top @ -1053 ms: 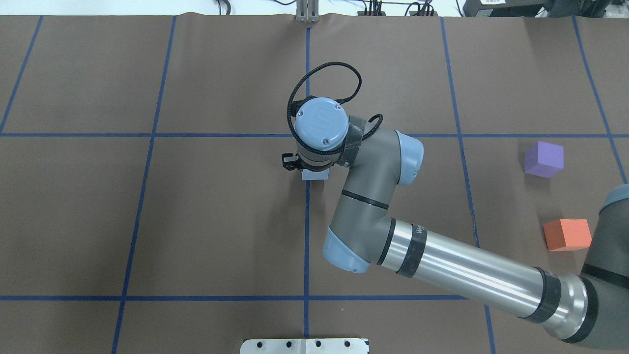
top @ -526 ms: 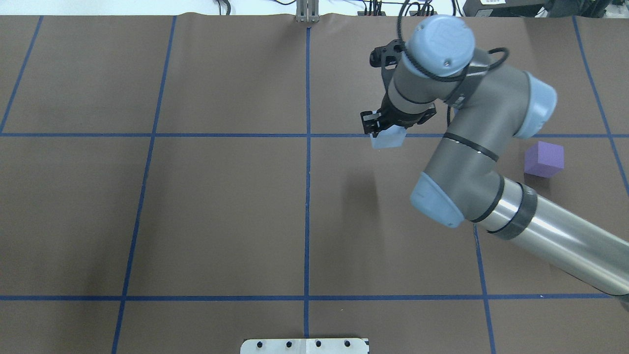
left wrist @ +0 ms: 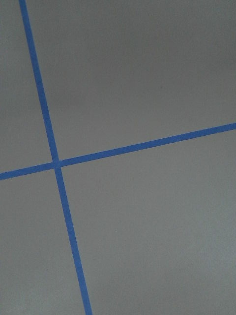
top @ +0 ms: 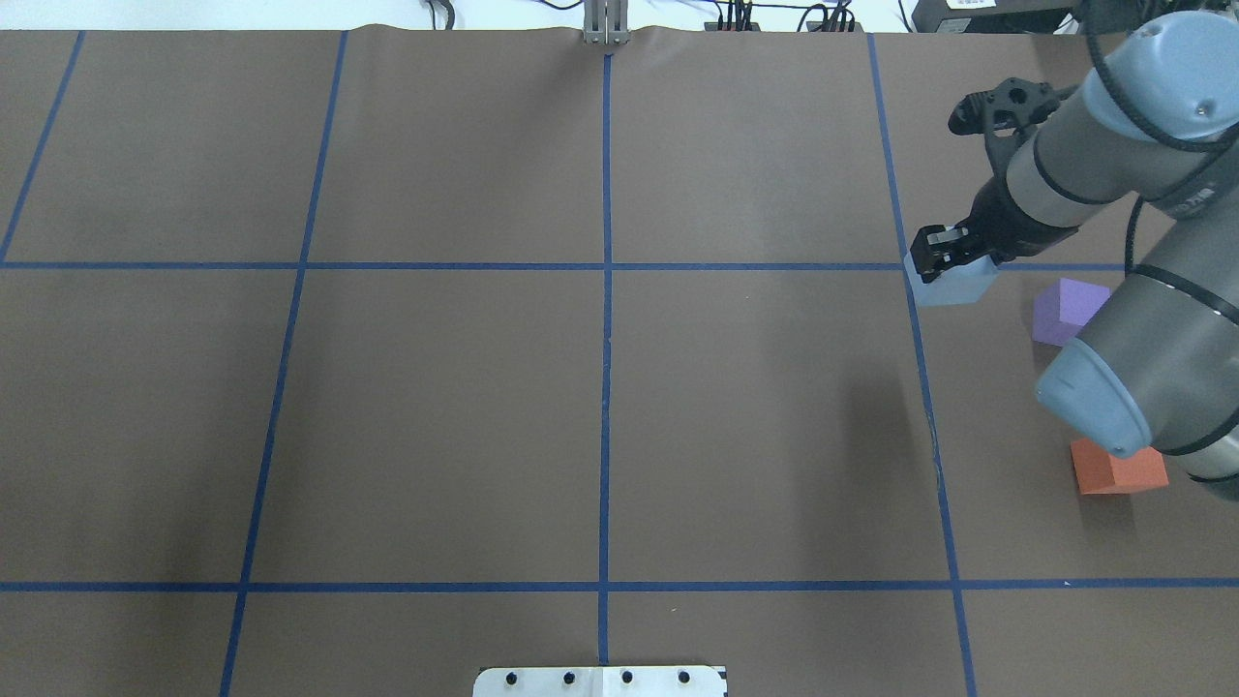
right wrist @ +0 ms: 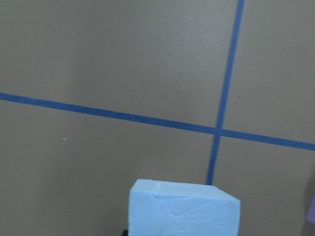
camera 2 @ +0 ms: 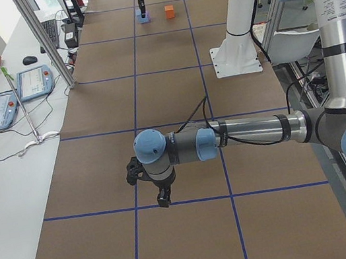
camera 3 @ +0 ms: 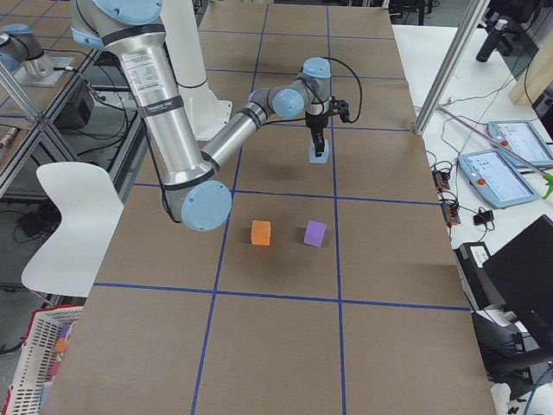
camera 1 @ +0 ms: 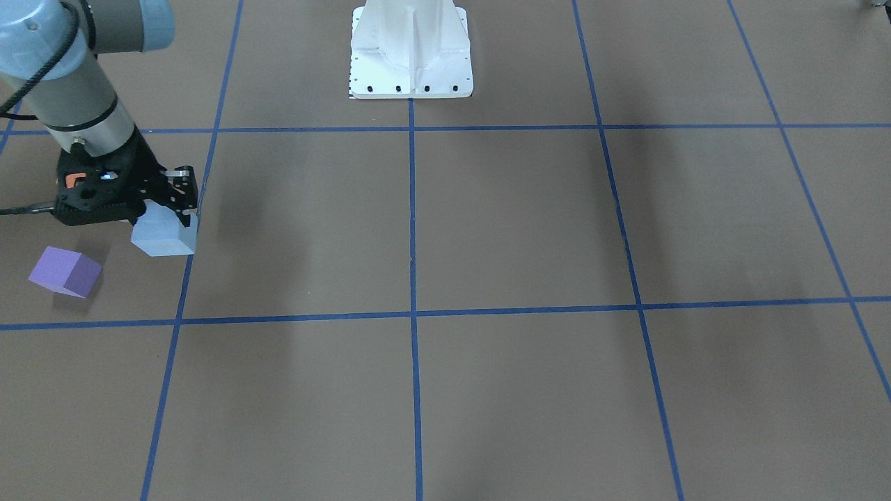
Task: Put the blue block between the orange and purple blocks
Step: 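Carry the light blue cube with the right gripper toward the purple cube, then set the light blue cube between the purple and orange cubes, release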
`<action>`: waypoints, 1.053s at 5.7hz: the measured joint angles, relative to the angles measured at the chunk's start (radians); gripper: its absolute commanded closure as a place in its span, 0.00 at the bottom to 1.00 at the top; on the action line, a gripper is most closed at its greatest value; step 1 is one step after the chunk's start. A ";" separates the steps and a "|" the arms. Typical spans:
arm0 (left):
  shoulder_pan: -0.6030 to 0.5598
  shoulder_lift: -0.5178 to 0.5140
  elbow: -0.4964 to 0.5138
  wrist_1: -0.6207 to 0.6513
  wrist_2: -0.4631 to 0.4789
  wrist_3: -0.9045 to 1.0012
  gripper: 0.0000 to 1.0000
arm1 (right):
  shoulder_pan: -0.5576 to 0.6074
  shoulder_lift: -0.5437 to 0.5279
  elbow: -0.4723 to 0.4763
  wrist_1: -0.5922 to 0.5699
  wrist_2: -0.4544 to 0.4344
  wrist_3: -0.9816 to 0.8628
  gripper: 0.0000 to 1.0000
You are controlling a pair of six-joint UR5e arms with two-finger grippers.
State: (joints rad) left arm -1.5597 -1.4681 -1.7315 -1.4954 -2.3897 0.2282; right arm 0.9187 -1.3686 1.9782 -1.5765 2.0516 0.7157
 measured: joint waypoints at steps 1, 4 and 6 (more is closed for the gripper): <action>0.000 0.000 -0.002 0.000 0.000 0.000 0.00 | 0.036 -0.140 0.000 0.160 0.027 -0.008 0.97; 0.000 0.000 -0.007 0.000 0.000 0.002 0.00 | 0.075 -0.380 -0.090 0.496 0.051 0.003 0.94; 0.002 -0.002 -0.009 -0.001 0.000 0.002 0.00 | 0.068 -0.398 -0.170 0.631 0.050 0.068 0.90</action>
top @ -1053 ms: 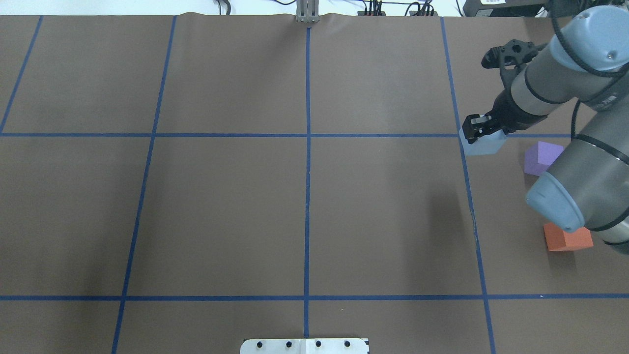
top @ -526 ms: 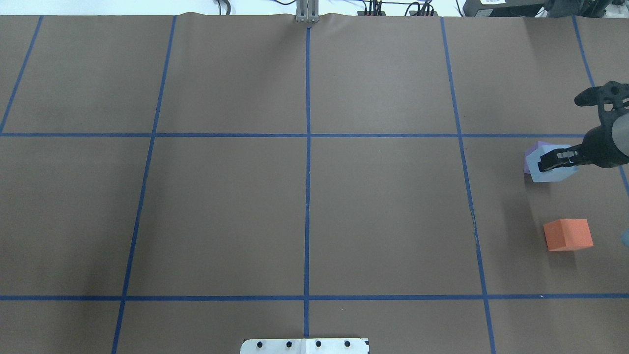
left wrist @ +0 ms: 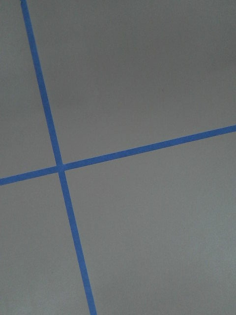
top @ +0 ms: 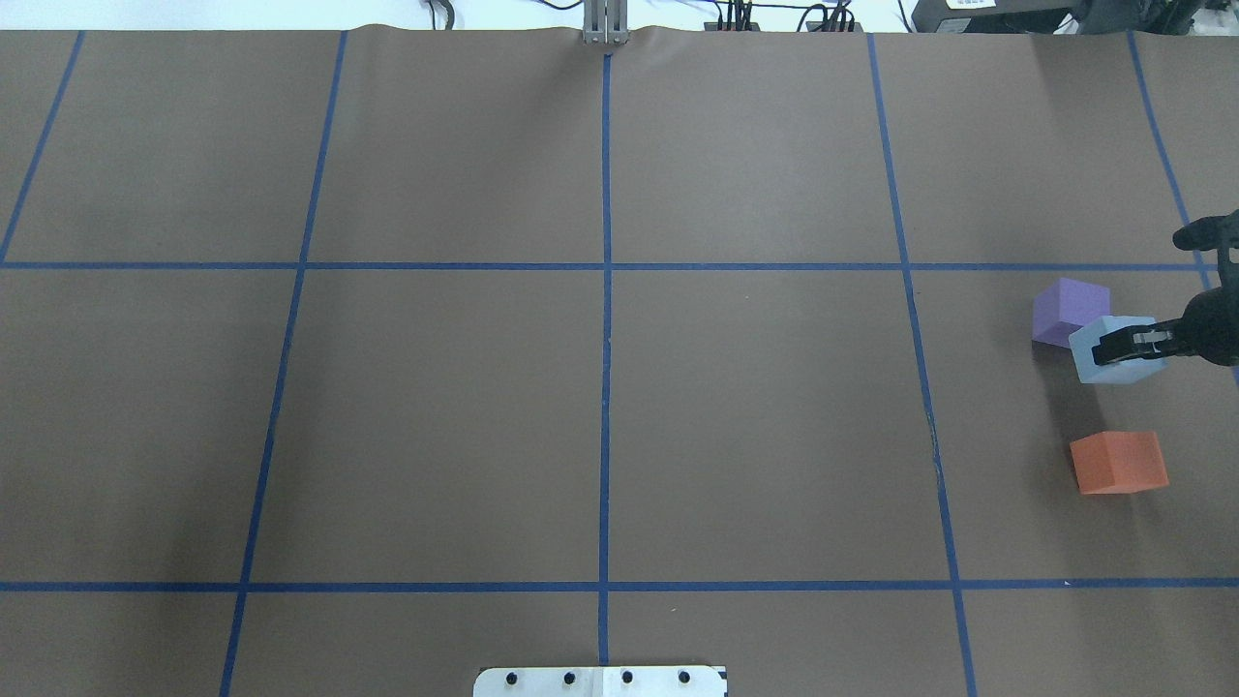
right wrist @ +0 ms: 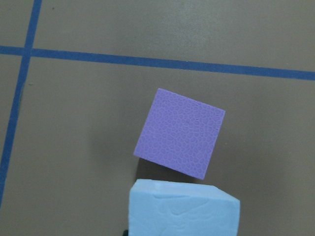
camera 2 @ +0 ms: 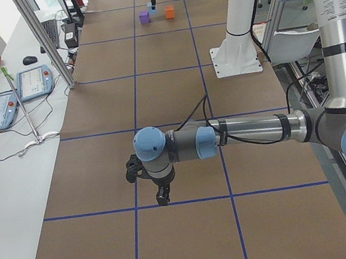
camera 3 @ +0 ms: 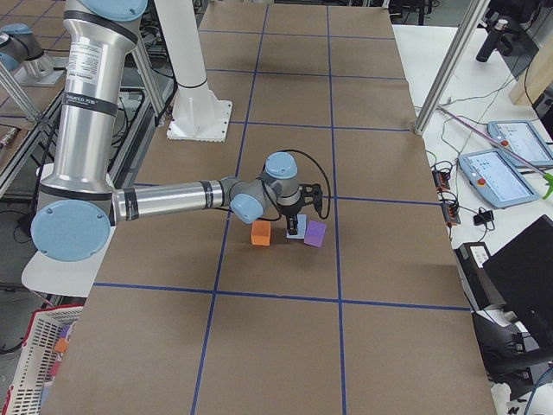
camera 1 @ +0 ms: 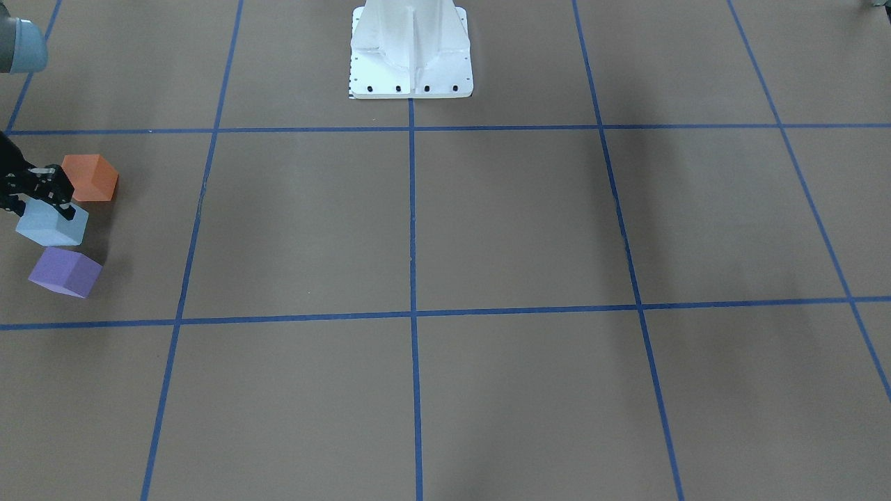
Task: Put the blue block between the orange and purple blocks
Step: 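Set the light blue cube between the purple and orange cubes, release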
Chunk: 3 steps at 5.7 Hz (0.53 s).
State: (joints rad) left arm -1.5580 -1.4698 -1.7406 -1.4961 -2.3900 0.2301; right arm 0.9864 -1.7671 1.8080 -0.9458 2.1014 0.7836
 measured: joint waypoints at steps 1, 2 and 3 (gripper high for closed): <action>0.000 -0.001 -0.001 -0.001 0.000 0.000 0.00 | -0.016 -0.010 -0.007 0.021 -0.003 0.012 0.60; 0.000 -0.001 -0.002 -0.001 0.000 0.000 0.00 | -0.039 -0.014 -0.011 0.028 -0.012 0.016 0.04; 0.000 -0.002 -0.002 -0.001 0.000 0.000 0.00 | -0.062 -0.015 -0.013 0.029 -0.030 0.013 0.01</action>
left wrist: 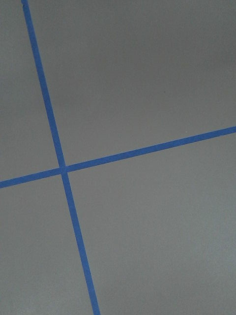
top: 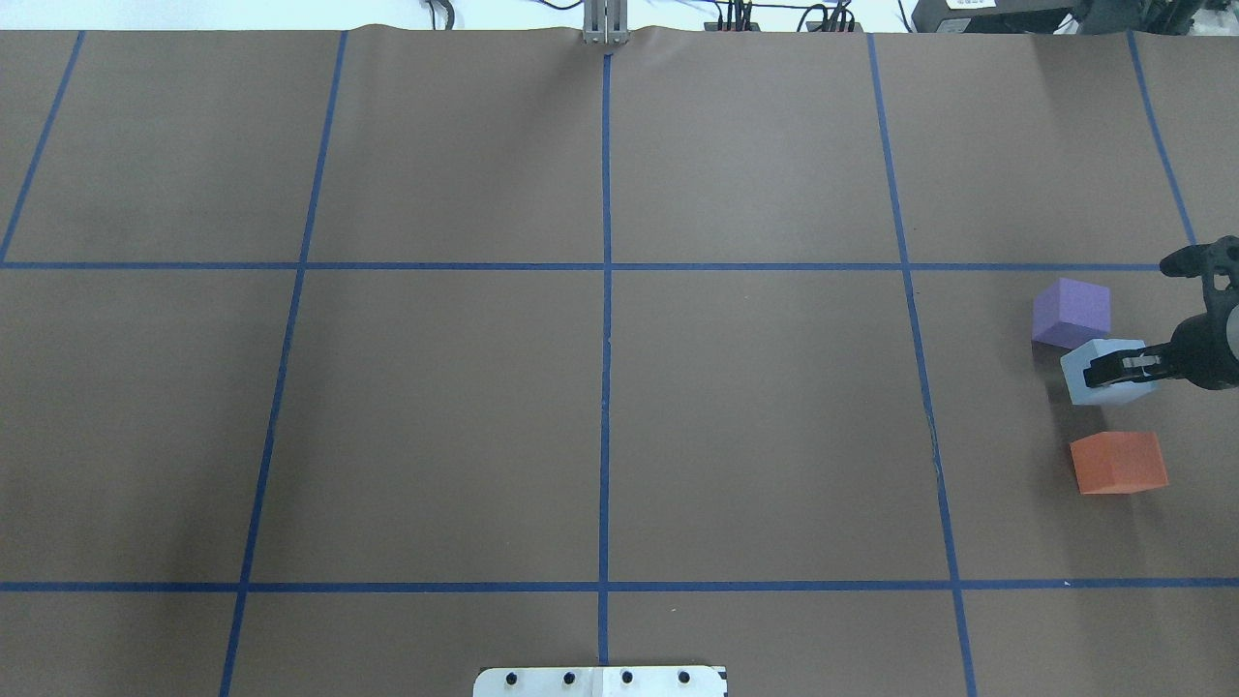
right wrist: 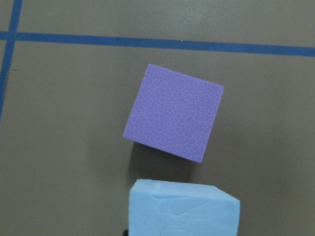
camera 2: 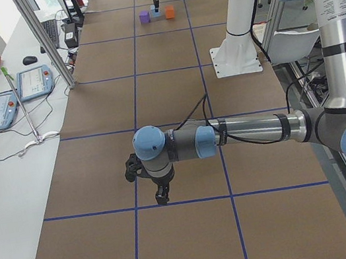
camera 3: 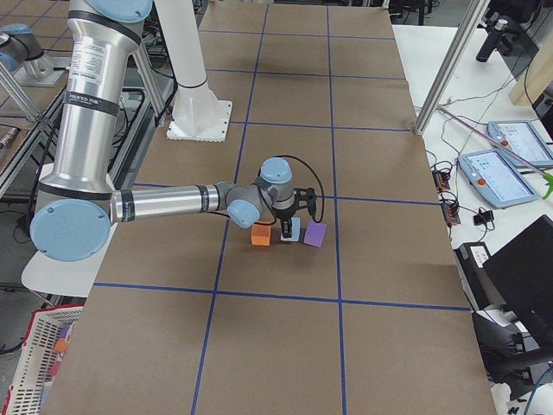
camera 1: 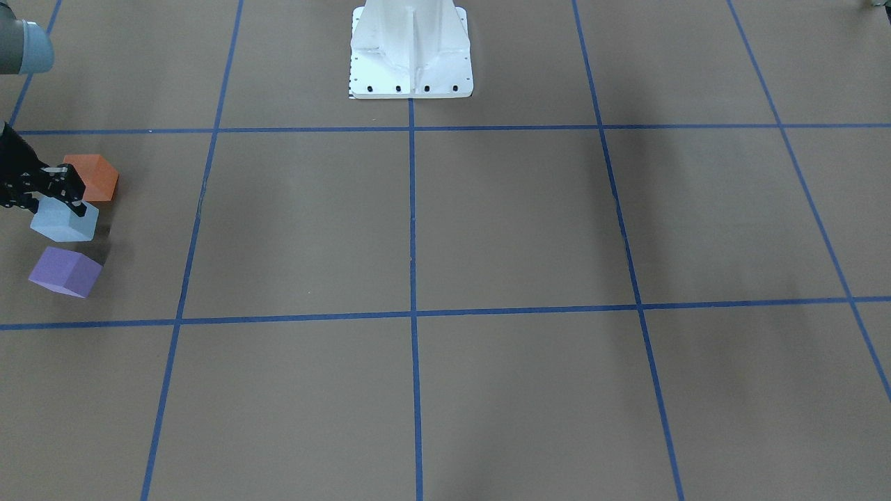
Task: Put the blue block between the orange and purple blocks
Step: 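Set the light blue cube between the purple and orange cubes, release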
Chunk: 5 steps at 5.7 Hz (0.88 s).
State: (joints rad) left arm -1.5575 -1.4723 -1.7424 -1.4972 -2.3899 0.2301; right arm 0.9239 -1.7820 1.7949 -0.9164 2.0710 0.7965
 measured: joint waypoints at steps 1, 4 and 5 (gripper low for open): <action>0.000 -0.001 0.000 0.000 0.000 0.000 0.00 | -0.019 0.001 -0.002 0.000 -0.024 -0.005 0.00; 0.001 -0.002 0.000 0.000 0.000 0.002 0.00 | 0.018 0.006 0.016 -0.014 0.007 -0.046 0.00; 0.001 -0.002 0.000 0.000 0.000 0.003 0.00 | 0.112 0.009 0.017 -0.068 0.073 -0.162 0.00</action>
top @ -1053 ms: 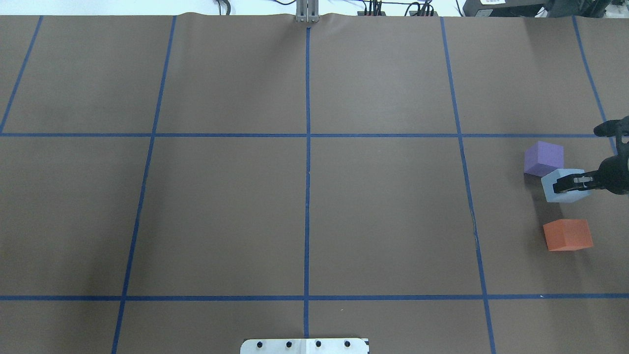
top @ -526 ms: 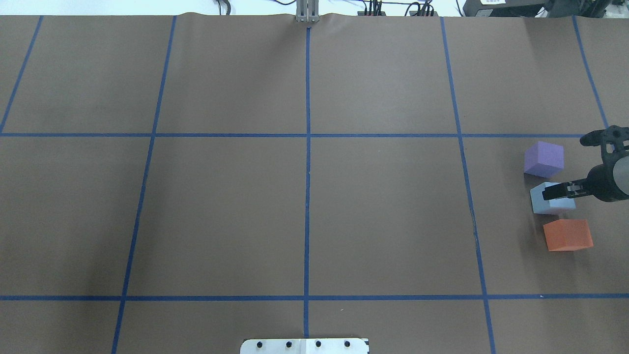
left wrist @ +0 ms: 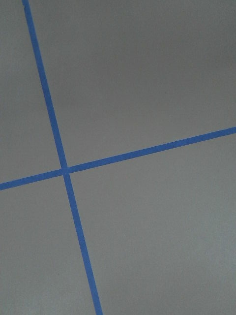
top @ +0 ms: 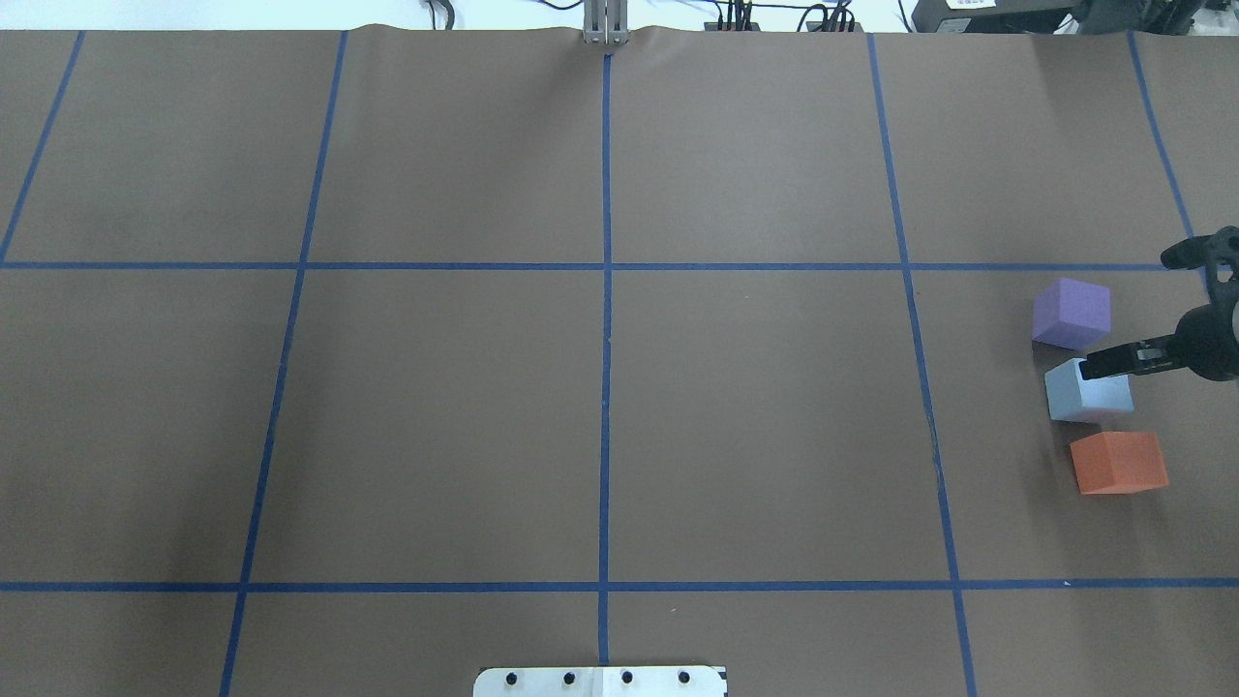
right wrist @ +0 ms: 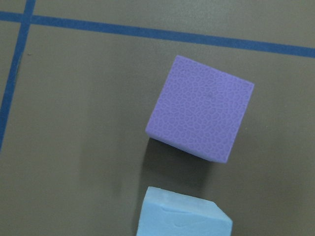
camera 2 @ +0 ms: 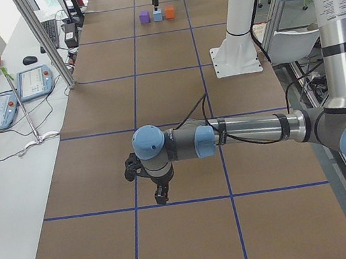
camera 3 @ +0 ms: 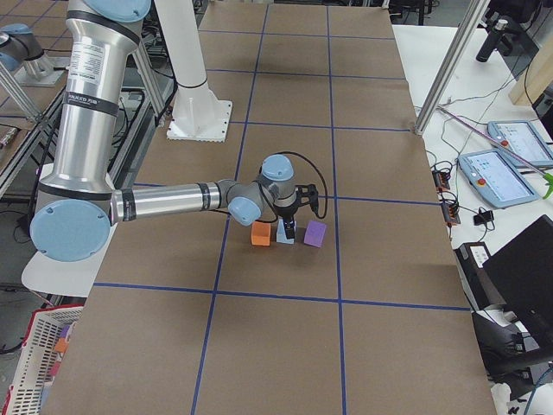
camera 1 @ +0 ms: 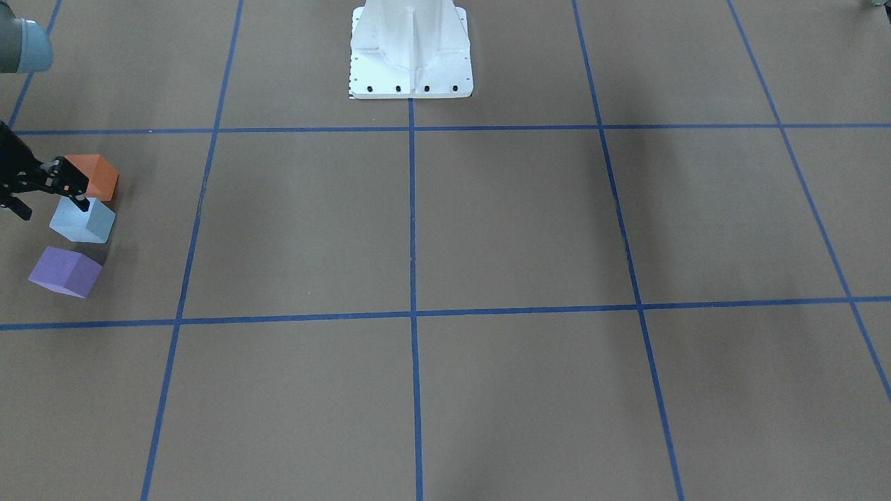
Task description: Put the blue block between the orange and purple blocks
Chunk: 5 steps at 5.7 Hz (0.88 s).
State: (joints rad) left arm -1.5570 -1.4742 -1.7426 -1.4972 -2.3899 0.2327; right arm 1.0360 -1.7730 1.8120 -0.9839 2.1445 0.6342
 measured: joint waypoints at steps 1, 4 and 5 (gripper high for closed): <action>0.000 0.000 0.000 0.000 0.000 0.001 0.00 | 0.135 0.003 0.000 -0.108 0.075 -0.207 0.00; 0.000 0.003 0.000 0.002 0.000 0.005 0.00 | 0.533 0.046 0.034 -0.590 0.178 -0.763 0.00; -0.001 0.005 0.000 0.005 0.000 0.004 0.00 | 0.560 0.056 0.029 -0.663 0.176 -0.788 0.00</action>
State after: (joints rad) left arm -1.5579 -1.4695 -1.7427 -1.4923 -2.3900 0.2370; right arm 1.5959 -1.7174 1.8408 -1.6469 2.3200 -0.1539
